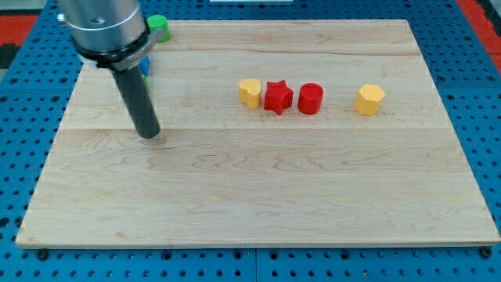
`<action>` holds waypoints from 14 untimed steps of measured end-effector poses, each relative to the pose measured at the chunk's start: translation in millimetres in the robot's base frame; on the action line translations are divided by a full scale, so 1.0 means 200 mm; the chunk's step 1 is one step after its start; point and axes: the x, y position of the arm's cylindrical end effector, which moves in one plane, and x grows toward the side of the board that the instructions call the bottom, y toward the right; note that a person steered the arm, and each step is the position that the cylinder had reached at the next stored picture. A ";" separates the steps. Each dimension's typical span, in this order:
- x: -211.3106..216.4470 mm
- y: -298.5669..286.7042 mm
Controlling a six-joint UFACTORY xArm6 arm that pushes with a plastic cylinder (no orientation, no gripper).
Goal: Move the yellow heart above to the red star
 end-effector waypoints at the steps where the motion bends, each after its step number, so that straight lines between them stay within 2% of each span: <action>1: 0.00 0.18; 3: -0.04 0.31; 4: -0.05 0.47; 5: -0.21 0.62; 6: -0.41 0.60; 7: -0.42 0.64; 10: -0.72 1.24; 12: -0.74 1.42; 14: -0.73 1.00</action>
